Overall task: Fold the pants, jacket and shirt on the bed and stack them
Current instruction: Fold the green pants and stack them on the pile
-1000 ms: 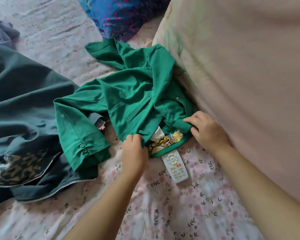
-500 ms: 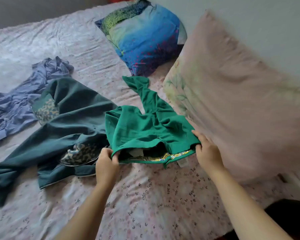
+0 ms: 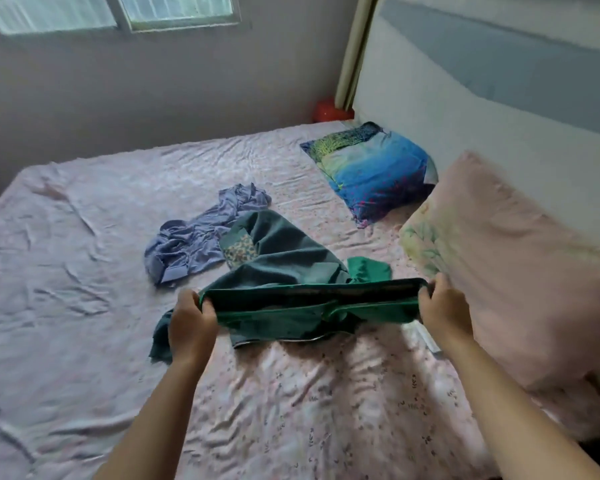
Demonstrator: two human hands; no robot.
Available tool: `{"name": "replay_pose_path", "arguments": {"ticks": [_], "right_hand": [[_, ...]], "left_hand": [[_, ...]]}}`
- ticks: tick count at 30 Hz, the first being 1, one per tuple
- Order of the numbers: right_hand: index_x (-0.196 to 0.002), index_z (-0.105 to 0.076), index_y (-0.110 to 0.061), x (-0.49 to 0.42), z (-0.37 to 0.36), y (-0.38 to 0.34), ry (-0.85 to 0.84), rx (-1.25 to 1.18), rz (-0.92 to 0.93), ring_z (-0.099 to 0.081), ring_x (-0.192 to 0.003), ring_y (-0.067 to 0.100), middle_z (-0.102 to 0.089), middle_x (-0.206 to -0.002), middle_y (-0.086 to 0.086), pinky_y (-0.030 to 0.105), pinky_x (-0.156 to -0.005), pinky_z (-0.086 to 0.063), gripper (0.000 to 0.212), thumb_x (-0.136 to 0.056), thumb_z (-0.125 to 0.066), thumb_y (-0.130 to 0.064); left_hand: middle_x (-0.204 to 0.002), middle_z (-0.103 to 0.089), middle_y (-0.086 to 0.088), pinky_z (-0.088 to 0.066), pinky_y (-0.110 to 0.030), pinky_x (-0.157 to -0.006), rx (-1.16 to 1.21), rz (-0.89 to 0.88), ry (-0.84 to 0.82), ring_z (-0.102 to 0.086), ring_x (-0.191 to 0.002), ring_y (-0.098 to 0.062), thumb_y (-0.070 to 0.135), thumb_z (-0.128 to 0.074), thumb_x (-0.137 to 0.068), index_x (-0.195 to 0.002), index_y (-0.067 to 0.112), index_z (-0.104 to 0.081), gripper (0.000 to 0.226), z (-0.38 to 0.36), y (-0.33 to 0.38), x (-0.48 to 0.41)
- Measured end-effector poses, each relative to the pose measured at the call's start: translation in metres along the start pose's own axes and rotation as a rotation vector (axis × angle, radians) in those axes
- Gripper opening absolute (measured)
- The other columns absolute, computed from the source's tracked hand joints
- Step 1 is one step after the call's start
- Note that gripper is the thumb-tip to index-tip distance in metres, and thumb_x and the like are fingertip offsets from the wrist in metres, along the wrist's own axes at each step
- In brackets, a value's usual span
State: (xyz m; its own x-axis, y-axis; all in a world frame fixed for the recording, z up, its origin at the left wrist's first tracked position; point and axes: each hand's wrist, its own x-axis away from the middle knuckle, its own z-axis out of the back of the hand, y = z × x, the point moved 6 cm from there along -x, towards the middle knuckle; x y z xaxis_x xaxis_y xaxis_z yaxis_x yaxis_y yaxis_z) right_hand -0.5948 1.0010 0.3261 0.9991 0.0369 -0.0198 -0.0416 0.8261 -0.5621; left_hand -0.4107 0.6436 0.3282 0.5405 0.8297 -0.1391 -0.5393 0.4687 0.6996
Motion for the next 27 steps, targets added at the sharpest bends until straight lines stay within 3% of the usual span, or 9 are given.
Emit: {"name": "replay_pose_path", "arguments": {"ticks": [4, 6, 9, 11, 14, 17, 20, 24, 27], "right_hand": [[-0.117, -0.039, 0.007, 0.021, 0.02, -0.086, 0.013, 0.105, 0.106, -0.056, -0.087, 0.047, -0.058, -0.097, 0.036, 0.039, -0.063, -0.033, 0.027, -0.095, -0.039, -0.008], [-0.119, -0.042, 0.003, 0.023, 0.031, -0.131, 0.056, 0.083, 0.175, -0.056, -0.09, 0.047, -0.058, -0.099, 0.035, 0.043, -0.068, -0.039, 0.028, -0.093, -0.038, -0.005], [-0.118, -0.052, 0.0, 0.017, 0.051, -0.191, 0.086, -0.045, 0.254, -0.055, -0.096, 0.046, -0.06, -0.104, 0.031, 0.047, -0.08, -0.047, 0.032, -0.091, -0.035, 0.001], [-0.114, -0.055, 0.002, 0.01, 0.067, -0.226, 0.096, -0.211, 0.255, -0.056, -0.099, 0.043, -0.06, -0.11, 0.028, 0.047, -0.083, -0.05, 0.032, -0.089, -0.035, 0.003], [-0.103, -0.058, 0.001, 0.003, 0.088, -0.276, 0.043, -0.514, 0.222, -0.06, -0.078, 0.036, -0.057, -0.113, 0.026, 0.027, -0.05, -0.056, 0.029, -0.088, -0.034, 0.006], [-0.096, -0.056, -0.003, -0.007, 0.116, -0.327, 0.005, -0.781, 0.269, -0.058, -0.039, 0.014, -0.056, -0.1, 0.025, 0.016, -0.032, -0.043, 0.024, -0.089, -0.035, 0.006], [-0.095, -0.058, 0.002, -0.01, 0.152, -0.368, -0.058, -0.974, 0.376, -0.059, -0.037, 0.007, -0.06, -0.079, 0.016, 0.013, -0.036, -0.044, 0.012, -0.086, -0.051, 0.004], [-0.074, -0.053, -0.006, -0.007, 0.149, -0.382, -0.132, -0.66, 0.513, -0.052, -0.029, 0.006, -0.057, -0.044, 0.004, 0.014, -0.032, -0.038, 0.014, -0.081, -0.062, 0.001], [-0.071, -0.047, -0.009, -0.003, 0.148, -0.381, -0.003, -0.644, 0.528, -0.048, -0.029, 0.009, -0.054, -0.044, 0.005, 0.02, -0.035, -0.042, 0.018, -0.084, -0.056, 0.0]], "left_hand": [[-0.086, -0.059, -0.028, -0.034, -0.035, -0.063, -0.023, -0.031, 0.043, -0.056, -0.079, -0.043, 0.009, -0.049, -0.09, -0.087, 0.004, -0.044, 0.007, 0.082, -0.016, -0.032], [-0.083, -0.061, -0.028, -0.044, -0.039, -0.064, -0.016, -0.064, 0.046, -0.059, -0.076, -0.043, 0.011, -0.048, -0.09, -0.091, 0.003, -0.045, 0.009, 0.116, -0.017, -0.055], [-0.076, -0.06, -0.025, -0.052, -0.048, -0.062, 0.006, -0.108, 0.078, -0.062, -0.067, -0.04, 0.014, -0.045, -0.092, -0.087, 0.004, -0.042, 0.011, 0.167, -0.005, -0.086], [-0.077, -0.06, -0.023, -0.051, -0.044, -0.06, 0.053, -0.132, 0.137, -0.061, -0.067, -0.037, 0.011, -0.045, -0.093, -0.09, 0.002, -0.043, 0.01, 0.201, 0.014, -0.099], [-0.087, -0.061, -0.02, -0.055, -0.044, -0.063, 0.22, -0.117, 0.234, -0.062, -0.071, -0.038, 0.006, -0.043, -0.091, -0.095, 0.005, -0.046, 0.005, 0.249, 0.042, -0.114], [-0.095, -0.064, -0.02, -0.051, -0.037, -0.079, 0.307, -0.177, 0.431, -0.063, -0.083, -0.037, 0.004, -0.042, -0.089, -0.1, 0.004, -0.056, 0.017, 0.303, 0.078, -0.119], [-0.093, -0.058, -0.013, -0.037, -0.02, -0.072, 0.377, -0.207, 0.605, -0.054, -0.085, -0.026, 0.002, -0.044, -0.091, -0.104, -0.004, -0.056, 0.019, 0.356, 0.116, -0.115], [-0.096, -0.065, -0.022, -0.056, -0.048, -0.076, 0.49, -0.105, 0.526, -0.066, -0.081, -0.037, 0.004, -0.054, -0.084, -0.096, 0.004, -0.061, 0.014, 0.375, 0.102, -0.137], [-0.094, -0.068, -0.022, -0.054, -0.05, -0.08, 0.406, -0.072, 0.528, -0.065, -0.087, -0.038, -0.001, -0.048, -0.08, -0.095, 0.005, -0.067, 0.024, 0.382, 0.088, -0.134]]}}
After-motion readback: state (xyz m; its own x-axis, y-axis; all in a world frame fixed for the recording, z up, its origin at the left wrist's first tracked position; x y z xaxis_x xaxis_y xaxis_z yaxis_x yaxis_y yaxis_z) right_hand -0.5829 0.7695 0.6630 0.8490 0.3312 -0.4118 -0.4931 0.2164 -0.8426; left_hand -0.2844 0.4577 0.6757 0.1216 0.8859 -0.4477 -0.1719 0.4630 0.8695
